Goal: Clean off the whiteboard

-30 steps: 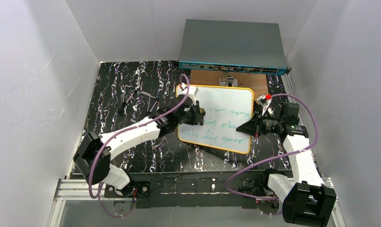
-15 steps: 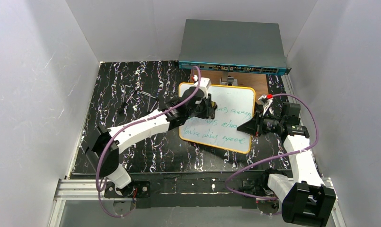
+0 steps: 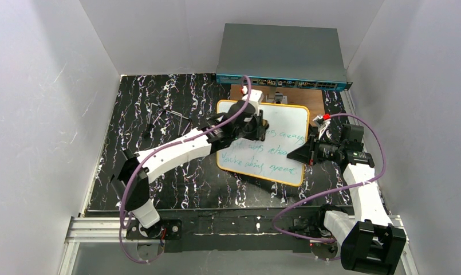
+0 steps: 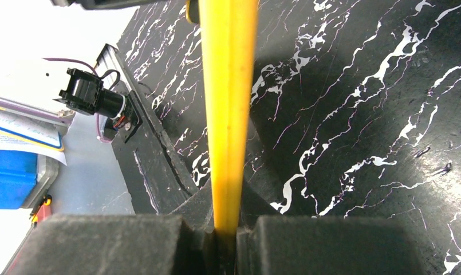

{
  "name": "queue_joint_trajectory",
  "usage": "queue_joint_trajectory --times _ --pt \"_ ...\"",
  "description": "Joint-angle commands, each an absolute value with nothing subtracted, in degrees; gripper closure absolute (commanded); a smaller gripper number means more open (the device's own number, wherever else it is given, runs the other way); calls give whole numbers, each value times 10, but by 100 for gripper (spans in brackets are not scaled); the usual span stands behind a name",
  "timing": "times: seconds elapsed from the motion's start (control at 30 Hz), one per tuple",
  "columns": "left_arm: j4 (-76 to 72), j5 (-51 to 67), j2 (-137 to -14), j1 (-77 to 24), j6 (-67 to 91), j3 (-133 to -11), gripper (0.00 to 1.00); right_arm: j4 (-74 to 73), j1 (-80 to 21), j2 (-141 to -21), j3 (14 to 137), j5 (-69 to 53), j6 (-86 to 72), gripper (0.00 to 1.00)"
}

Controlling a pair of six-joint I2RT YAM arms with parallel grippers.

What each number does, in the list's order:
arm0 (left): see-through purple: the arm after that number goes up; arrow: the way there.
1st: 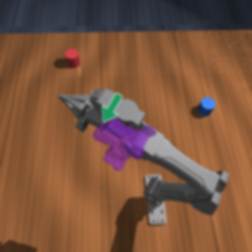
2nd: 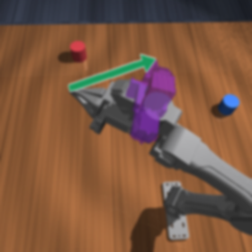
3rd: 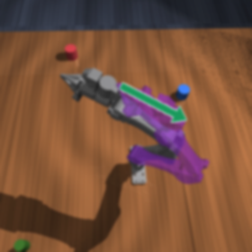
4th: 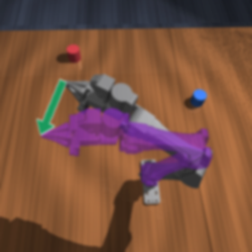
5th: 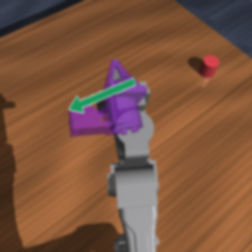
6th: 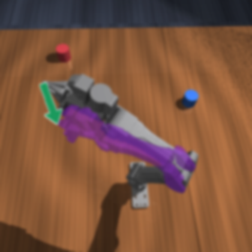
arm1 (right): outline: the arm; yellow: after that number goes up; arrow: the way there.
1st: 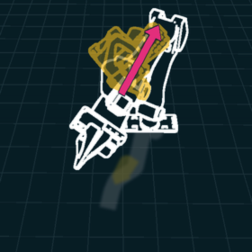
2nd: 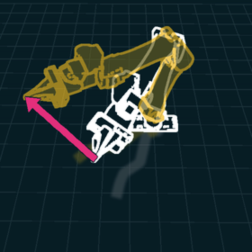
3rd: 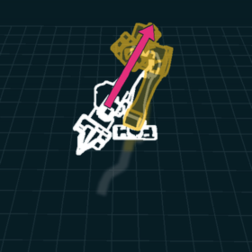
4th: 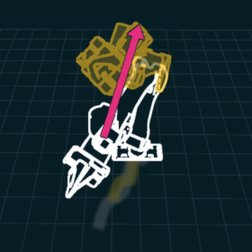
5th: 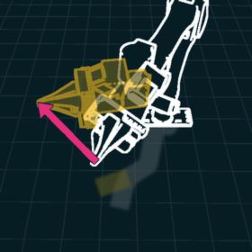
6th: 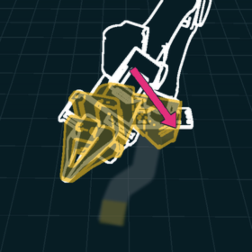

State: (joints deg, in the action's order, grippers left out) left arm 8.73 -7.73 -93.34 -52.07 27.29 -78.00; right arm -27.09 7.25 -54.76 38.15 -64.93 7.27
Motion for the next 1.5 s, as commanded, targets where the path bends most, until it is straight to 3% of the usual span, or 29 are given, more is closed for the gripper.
queue_joint_trajectory --times 0.0,0.27,0.6,0.87,1.17,1.3,1.47 --pt "87 -75 -953 -551 253 -822 100 -245 65 -530 409 -714 110 99" --pt "65 -84 -877 -471 284 -701 100 -243 66 -531 409 -720 110 99" --pt "83 -53 -949 -554 254 -820 100 -243 68 -530 408 -714 111 99" --pt "73 -66 -912 -482 287 -739 100 -243 72 -534 409 -717 112 99" --pt "94 -65 -966 -563 240 -835 100 -244 73 -531 409 -720 112 99" --pt "93 -93 -906 -485 285 -737 100 -244 74 -522 408 -721 112 99" --pt "110 -86 -972 -586 260 -851 100 -242 75 -526 407 -719 111 99"
